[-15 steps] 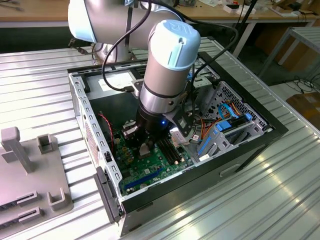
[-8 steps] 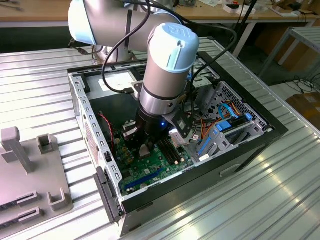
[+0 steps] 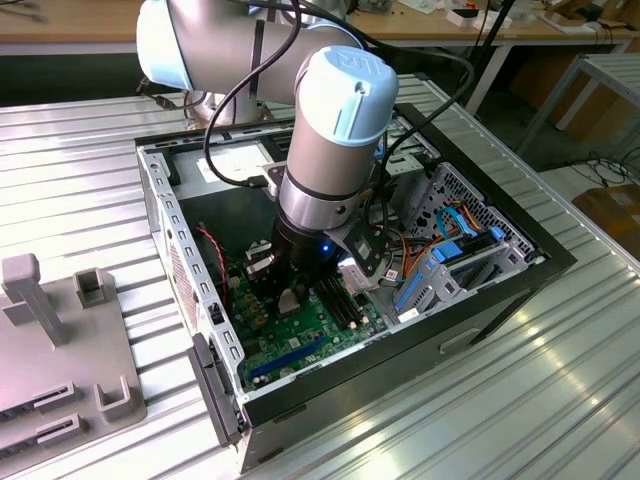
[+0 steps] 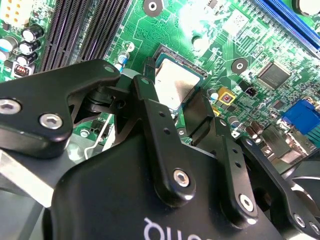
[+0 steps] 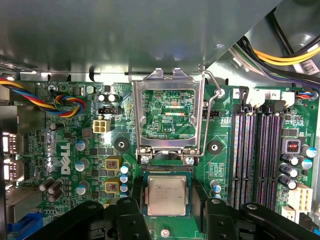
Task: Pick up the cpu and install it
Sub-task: 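Place the cpu into insertion slot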
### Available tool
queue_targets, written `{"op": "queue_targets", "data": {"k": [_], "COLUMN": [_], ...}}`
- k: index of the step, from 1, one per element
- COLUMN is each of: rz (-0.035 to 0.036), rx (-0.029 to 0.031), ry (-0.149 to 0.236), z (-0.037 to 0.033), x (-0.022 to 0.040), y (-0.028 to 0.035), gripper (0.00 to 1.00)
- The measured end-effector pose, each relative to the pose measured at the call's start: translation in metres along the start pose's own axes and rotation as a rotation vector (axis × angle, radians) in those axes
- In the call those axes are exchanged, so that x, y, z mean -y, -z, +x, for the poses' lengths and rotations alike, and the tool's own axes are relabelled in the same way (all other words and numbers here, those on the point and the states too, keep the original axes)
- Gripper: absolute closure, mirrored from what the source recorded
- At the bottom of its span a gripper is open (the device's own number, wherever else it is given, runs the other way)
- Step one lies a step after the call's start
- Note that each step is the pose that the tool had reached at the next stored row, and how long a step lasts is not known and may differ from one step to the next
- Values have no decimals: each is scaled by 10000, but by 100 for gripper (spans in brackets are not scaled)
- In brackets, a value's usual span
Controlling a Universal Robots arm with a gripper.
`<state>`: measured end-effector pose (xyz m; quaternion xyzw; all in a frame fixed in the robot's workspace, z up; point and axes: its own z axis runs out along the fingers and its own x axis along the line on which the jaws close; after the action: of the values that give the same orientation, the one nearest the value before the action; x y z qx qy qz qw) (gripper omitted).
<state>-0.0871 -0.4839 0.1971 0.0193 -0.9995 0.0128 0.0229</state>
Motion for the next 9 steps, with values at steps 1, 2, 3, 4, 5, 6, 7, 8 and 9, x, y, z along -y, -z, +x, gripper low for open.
{"op": "queue_targets", "data": {"k": [1, 2, 3, 4, 5, 6, 7, 8, 9], "rz": [0, 0, 0, -1, -10, -15, -11, -2, -1], "rx": [0, 0, 0, 1, 5, 7, 4, 0, 0], "ry": [1, 1, 1, 0, -2, -4, -8, -9, -10], "z": [0, 0, 0, 0, 0, 0, 0, 1, 1], "x": [0, 0, 0, 0, 0, -1, -1, 0, 1], "y": [0, 0, 0, 4, 18, 23, 25, 29, 29], "gripper": [53, 53, 53, 53, 53, 53, 53, 53, 53]}}
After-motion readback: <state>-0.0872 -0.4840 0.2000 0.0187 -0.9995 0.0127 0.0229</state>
